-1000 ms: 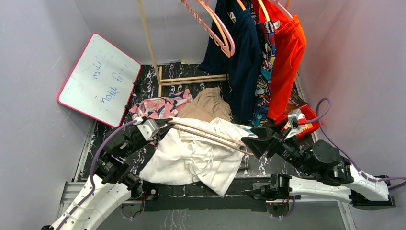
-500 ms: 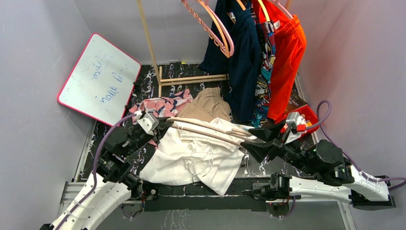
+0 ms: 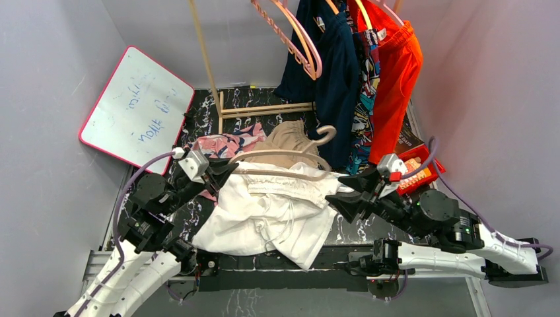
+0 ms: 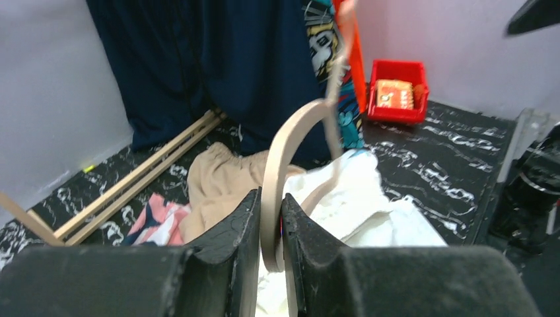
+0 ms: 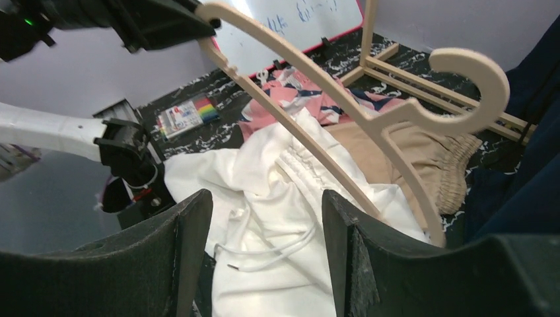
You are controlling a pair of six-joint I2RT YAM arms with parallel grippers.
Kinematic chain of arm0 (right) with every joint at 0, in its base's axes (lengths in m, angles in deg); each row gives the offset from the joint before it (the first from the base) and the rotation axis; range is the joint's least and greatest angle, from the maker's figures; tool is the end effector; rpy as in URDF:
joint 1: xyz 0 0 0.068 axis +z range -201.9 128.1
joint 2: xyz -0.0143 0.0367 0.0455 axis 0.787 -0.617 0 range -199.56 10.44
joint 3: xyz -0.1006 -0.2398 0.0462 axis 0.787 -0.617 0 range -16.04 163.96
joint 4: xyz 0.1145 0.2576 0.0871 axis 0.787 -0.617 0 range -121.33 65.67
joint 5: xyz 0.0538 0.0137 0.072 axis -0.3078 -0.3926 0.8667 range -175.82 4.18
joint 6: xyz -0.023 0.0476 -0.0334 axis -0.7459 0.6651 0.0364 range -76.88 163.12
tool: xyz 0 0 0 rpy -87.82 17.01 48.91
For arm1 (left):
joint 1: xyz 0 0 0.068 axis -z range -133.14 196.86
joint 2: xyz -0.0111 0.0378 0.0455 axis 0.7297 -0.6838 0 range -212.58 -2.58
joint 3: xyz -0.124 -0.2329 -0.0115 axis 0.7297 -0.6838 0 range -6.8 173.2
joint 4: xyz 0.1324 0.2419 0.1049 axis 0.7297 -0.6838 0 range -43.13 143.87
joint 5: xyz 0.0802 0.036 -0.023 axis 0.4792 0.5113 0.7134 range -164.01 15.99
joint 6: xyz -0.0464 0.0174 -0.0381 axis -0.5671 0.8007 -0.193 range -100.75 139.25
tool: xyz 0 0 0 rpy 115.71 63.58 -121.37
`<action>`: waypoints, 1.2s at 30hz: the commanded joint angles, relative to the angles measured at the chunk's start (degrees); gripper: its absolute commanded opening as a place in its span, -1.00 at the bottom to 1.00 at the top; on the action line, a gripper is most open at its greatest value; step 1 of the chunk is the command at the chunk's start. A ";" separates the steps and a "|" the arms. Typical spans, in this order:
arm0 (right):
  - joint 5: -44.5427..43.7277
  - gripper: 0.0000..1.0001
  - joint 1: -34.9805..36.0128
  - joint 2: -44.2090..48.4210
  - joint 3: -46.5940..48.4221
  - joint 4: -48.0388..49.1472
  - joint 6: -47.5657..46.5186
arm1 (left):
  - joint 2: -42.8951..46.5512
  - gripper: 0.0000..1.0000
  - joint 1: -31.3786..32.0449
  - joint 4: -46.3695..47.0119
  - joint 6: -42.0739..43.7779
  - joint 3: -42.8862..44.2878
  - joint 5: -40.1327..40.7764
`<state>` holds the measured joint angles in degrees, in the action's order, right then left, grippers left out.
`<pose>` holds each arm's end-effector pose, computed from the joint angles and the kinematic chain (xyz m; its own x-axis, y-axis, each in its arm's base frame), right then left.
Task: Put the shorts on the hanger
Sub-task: Pick up the hanger at the center of the board.
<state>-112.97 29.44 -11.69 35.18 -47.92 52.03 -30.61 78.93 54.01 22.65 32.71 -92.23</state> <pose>0.0389 0.1111 0.4095 -0.1115 0.1838 -0.9766 -0.8037 0.5613 0.1973 0.1402 -0.1053 0.3718 0.2158 -0.0685 -0.9740 0.7524 0.6475 0.1211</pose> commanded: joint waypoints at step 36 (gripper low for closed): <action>2.72 0.40 -0.04 -13.60 0.90 32.81 -23.49 | 1.62 -1.00 0.07 -13.00 4.26 30.17 -7.64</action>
<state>-112.14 29.44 -25.57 31.05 -24.18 35.20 -28.78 78.93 43.61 25.66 61.12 -100.71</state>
